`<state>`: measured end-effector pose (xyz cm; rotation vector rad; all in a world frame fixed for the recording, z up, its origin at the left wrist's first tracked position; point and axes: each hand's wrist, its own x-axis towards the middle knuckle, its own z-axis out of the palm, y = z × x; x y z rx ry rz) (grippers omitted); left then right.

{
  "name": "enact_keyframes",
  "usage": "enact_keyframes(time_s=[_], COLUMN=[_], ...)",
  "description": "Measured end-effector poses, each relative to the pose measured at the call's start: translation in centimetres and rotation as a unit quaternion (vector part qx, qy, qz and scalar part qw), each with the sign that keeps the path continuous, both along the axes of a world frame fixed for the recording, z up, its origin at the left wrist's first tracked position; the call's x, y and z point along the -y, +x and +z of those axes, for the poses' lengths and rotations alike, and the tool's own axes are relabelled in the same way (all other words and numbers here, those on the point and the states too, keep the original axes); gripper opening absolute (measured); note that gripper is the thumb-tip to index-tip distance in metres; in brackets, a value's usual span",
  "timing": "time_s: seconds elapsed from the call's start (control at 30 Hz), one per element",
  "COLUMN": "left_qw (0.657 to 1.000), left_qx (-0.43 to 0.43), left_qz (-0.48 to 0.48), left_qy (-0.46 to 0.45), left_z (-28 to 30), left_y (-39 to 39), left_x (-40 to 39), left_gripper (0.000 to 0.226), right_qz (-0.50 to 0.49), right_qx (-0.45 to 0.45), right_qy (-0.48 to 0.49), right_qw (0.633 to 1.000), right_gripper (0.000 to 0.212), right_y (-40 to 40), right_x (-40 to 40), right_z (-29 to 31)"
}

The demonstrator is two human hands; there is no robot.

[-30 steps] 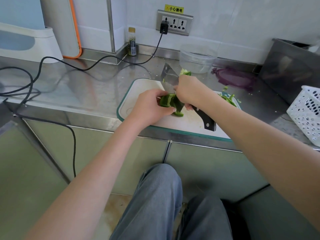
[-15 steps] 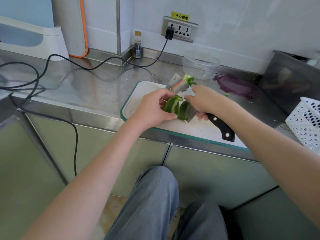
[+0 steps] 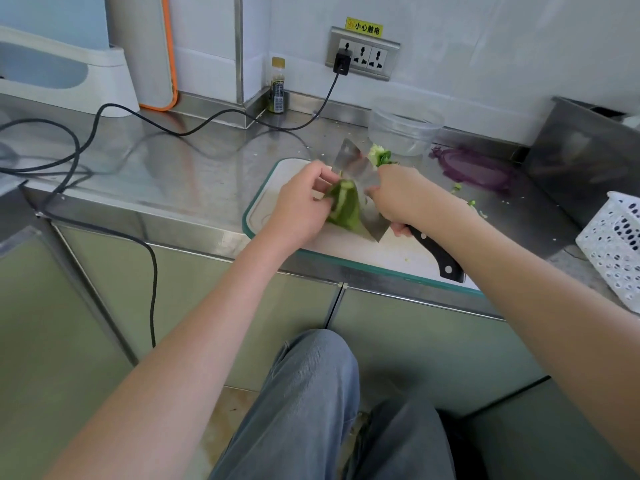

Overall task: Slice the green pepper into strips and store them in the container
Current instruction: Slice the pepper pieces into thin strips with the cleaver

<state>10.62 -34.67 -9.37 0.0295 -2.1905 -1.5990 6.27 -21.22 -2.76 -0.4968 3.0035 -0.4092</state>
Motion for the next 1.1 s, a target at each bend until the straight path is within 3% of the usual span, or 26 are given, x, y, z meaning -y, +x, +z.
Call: enact_keyframes(time_s=[0.1, 0.3, 0.43, 0.5, 0.6, 0.87, 1.0, 1.1], left_qw=[0.997, 1.000, 0.999, 0.996, 0.989, 0.989, 0.989, 0.989], left_qx=[0.000, 0.012, 0.028, 0.055, 0.090, 0.083, 0.073, 0.074], left_qz=[0.017, 0.016, -0.029, -0.074, -0.102, -0.101, -0.084, -0.086], left_qy=[0.072, 0.013, -0.004, 0.007, -0.056, -0.068, -0.099, -0.095], left_z=[-0.2, -0.6, -0.4, -0.3, -0.3, -0.3, -0.2, -0.2], left_y=[-0.4, -0.7, -0.4, -0.3, -0.2, -0.3, -0.1, 0.1], left_x=[0.5, 0.3, 0.3, 0.3, 0.2, 0.0, -0.2, -0.3], left_gripper=[0.032, 0.016, 0.024, 0.041, 0.060, 0.056, 0.051, 0.058], right_qz=[0.012, -0.003, -0.045, -0.065, -0.087, -0.100, -0.091, -0.092], right_qx=[-0.037, 0.003, 0.038, 0.043, 0.046, 0.035, 0.032, 0.057], right_qy=[0.039, 0.017, 0.003, 0.001, 0.004, -0.008, -0.030, -0.061], right_qw=[0.998, 1.000, 0.998, 0.997, 0.995, 0.994, 0.995, 0.992], right_gripper=[0.029, 0.035, 0.038, 0.037, 0.040, 0.040, 0.029, 0.041], right_y=[0.8, -0.3, -0.9, -1.1, -1.6, -1.4, -0.6, 0.1], right_x=[0.1, -1.3, -3.8, -5.1, -6.6, -6.5, -5.9, -5.3], right_z=[-0.2, -0.1, 0.4, 0.7, 1.4, 4.1, 2.7, 2.4])
